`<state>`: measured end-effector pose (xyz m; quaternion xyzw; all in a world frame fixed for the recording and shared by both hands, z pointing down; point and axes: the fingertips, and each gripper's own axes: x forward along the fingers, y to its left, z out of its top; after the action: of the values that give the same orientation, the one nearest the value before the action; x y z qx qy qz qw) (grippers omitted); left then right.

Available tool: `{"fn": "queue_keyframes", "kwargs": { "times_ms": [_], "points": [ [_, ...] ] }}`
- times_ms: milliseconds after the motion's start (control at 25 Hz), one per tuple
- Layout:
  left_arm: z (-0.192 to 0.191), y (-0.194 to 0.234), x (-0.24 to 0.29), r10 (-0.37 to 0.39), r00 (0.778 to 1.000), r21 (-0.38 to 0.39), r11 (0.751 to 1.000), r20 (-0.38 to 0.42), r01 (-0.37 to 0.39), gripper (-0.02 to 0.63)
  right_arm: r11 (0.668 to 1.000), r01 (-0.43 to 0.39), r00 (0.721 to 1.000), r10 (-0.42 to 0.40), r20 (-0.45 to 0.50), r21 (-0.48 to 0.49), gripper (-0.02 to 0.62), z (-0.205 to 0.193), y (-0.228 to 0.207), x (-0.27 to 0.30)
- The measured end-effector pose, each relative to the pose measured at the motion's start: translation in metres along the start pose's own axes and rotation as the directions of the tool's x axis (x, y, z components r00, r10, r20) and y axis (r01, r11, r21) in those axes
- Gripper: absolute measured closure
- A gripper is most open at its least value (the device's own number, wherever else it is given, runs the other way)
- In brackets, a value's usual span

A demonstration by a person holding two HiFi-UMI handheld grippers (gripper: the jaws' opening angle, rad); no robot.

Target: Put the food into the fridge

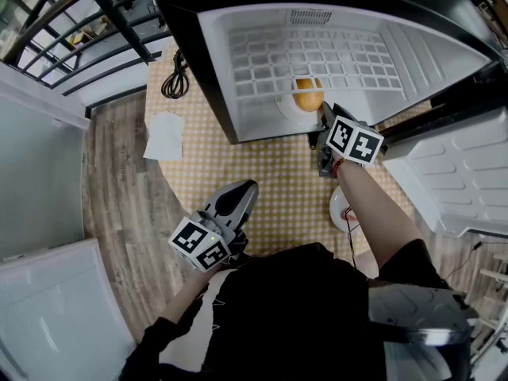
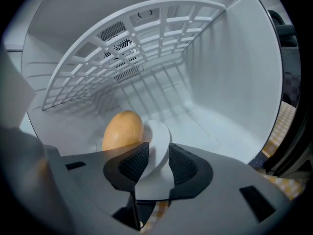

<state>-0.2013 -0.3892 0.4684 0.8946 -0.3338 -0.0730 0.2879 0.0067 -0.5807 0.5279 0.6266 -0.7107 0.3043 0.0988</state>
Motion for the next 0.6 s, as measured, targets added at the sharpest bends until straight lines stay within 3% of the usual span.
{"fn": "queue_keyframes", "kwargs": {
  "times_ms": [600],
  "points": [
    [-0.0008, 0.0029, 0.0018, 0.006, 1.000, -0.009, 1.000, 0.001, -0.006, 0.592, 0.997, -0.001, 1.000, 0.001, 0.002, -0.078, 0.474, 0.0006, -0.0002, 0.0009]
  ]
}}
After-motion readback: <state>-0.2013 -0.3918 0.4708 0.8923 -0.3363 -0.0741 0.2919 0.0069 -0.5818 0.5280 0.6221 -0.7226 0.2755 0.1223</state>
